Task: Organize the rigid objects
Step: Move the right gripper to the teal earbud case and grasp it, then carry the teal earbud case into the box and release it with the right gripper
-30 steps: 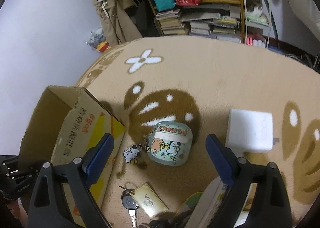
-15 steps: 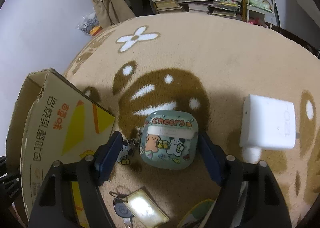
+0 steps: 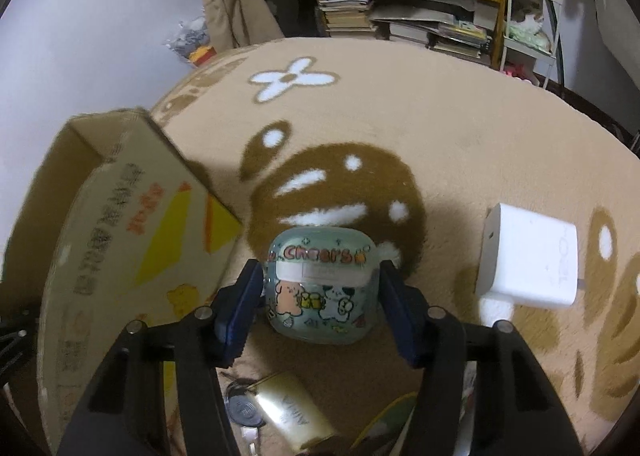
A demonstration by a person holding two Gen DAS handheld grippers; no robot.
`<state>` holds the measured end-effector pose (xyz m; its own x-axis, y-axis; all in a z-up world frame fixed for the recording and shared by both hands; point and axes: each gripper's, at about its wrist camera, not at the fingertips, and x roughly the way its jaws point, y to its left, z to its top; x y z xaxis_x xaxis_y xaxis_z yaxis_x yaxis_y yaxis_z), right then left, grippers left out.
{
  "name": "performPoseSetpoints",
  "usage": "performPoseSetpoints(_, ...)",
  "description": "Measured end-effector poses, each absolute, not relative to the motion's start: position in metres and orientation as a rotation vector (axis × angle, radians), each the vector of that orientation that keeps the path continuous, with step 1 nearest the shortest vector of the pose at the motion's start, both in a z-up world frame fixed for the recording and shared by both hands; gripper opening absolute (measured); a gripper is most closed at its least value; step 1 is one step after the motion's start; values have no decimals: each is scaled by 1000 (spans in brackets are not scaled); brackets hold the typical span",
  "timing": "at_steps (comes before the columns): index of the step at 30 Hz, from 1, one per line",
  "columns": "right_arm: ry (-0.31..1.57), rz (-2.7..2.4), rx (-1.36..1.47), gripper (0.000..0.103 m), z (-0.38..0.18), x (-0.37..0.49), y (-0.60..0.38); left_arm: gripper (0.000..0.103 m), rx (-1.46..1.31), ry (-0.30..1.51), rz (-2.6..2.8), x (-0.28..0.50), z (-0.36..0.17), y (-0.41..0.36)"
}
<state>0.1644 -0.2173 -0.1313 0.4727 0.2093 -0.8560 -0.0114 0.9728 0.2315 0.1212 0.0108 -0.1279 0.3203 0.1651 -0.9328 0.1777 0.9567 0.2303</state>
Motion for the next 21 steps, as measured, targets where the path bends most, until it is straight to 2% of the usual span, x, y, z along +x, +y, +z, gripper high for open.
performPoseSetpoints(4,1049,145,208,62,-119,159,-214,14,317,1249,-9,121,-128,11)
performPoseSetpoints(5,1043,148,214,58,-115,157,-214,14,316,1249,-9,121,-128,11)
performPoseSetpoints(16,945,181,231,58,-69,137,-209,14,312,1246,-10,119,-127,9)
performPoseSetpoints(21,836,219,241,58,-33,126,-204,14,322,1240,-8,117,-127,8)
